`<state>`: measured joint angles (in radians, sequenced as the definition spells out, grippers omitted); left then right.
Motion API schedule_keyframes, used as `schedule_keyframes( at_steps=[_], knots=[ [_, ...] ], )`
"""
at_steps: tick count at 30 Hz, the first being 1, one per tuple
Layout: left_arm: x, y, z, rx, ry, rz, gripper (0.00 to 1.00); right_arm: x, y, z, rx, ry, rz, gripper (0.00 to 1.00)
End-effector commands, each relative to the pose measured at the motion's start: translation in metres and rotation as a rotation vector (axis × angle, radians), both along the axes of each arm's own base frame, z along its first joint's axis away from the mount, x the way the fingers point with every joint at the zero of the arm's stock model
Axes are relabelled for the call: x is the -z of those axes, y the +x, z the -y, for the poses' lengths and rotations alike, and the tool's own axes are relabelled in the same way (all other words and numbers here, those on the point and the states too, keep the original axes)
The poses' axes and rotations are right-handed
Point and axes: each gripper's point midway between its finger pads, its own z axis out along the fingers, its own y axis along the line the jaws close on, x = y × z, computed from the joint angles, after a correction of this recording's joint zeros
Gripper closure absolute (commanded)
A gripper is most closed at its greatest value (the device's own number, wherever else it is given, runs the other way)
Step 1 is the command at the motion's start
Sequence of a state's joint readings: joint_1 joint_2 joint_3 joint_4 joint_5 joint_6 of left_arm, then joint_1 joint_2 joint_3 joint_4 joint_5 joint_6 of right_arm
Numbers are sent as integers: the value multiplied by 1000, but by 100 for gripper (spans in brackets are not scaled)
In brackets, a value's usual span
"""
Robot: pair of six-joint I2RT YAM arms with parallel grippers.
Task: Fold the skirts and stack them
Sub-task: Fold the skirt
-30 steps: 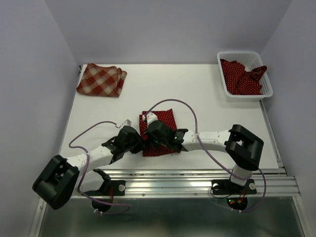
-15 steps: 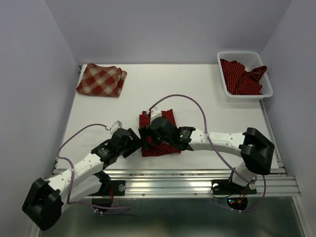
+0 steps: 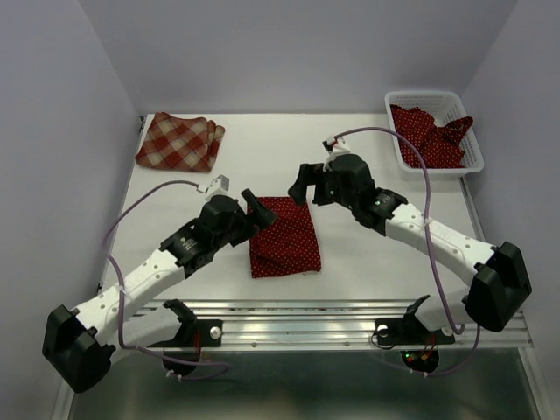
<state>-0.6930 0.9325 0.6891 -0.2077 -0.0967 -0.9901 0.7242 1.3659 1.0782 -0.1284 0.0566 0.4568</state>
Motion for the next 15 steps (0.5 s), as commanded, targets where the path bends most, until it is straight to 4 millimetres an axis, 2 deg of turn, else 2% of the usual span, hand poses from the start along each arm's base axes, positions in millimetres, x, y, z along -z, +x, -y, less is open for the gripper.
schedule_keyframes(
  at_steps=[1,3,4,5,8,9,10,12,15],
  knots=[
    [-18,6,42,150,-7,75,1,20,-12,-28,-196,28,-128,0],
    [-7,-3,62,215,5,53,1,40,-12,-39,-258,30,-196,0],
    [-8,-2,63,213,1,58,1,35,-11,-40,-266,44,-196,0],
    [2,-9,71,244,15,40,1,51,-10,-45,-287,31,-232,0],
    [17,-21,88,303,4,22,1,65,-11,-58,-364,48,-291,0],
    [23,-27,93,322,1,12,1,82,-10,-61,-371,35,-330,0],
    [29,-34,97,352,-11,-11,1,86,-11,-64,-385,37,-344,0],
    [49,-42,101,369,-23,-58,1,96,-6,-68,-375,32,-369,0],
    [80,-50,95,361,0,-130,1,114,13,-64,-327,10,-387,0]
  ],
)
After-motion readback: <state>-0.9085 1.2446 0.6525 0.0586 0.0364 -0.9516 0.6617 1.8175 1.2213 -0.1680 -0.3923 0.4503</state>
